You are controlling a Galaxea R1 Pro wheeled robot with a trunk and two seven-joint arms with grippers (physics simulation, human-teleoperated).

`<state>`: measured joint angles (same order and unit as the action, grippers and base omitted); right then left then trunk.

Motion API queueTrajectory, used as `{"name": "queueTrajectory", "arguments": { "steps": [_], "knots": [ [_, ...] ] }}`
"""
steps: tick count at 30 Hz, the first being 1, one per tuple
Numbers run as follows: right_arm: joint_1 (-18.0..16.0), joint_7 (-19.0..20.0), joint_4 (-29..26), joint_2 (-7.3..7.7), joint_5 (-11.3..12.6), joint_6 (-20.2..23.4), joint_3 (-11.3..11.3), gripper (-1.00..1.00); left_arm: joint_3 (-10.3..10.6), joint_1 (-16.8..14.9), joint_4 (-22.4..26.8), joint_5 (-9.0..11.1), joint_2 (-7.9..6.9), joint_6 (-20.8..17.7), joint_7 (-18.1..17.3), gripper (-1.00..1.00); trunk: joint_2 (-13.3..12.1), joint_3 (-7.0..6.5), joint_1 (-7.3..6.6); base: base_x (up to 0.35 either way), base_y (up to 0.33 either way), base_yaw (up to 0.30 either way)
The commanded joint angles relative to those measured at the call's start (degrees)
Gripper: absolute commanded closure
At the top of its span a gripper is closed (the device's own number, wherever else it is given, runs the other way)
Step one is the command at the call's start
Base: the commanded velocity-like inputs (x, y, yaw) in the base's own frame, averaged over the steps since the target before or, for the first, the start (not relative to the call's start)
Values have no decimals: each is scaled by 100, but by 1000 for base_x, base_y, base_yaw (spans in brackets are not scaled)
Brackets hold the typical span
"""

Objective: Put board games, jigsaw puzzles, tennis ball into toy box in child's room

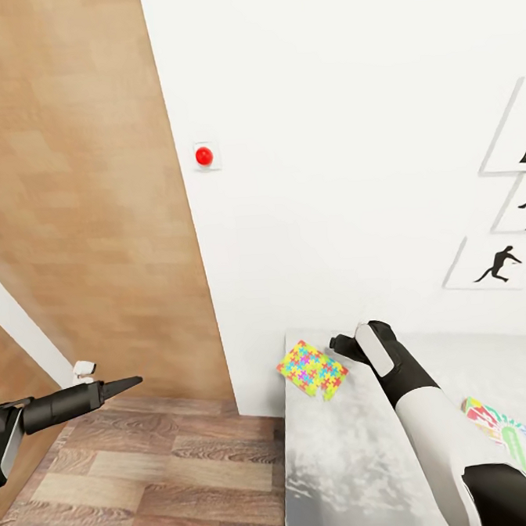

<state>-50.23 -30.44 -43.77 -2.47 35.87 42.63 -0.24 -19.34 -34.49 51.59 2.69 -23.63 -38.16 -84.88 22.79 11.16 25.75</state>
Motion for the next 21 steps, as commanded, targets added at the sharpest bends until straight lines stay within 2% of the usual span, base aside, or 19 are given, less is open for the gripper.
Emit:
{"name": "queueTrajectory", "arguments": {
  "steps": [1,5,10,21],
  "knots": [
    [-5,5,-8,-1,52,5,-6,-100,0,-3,0,3,-1,-60,-20,-100,13,22,3,0,0,0],
    [-5,232,-9,1,32,-7,-17,-100,0,-5,0,3,-1,-60,-20,-100,13,59,3,0,0,0],
    [-5,305,-9,17,22,-16,-30,-100,0,-5,0,3,-1,-60,-20,-100,13,107,3,0,0,0],
    [-106,320,-2,268,48,-26,-55,-100,0,-3,1,3,-1,-60,-20,-100,13,210,3,0,0,0]
  ]
}}
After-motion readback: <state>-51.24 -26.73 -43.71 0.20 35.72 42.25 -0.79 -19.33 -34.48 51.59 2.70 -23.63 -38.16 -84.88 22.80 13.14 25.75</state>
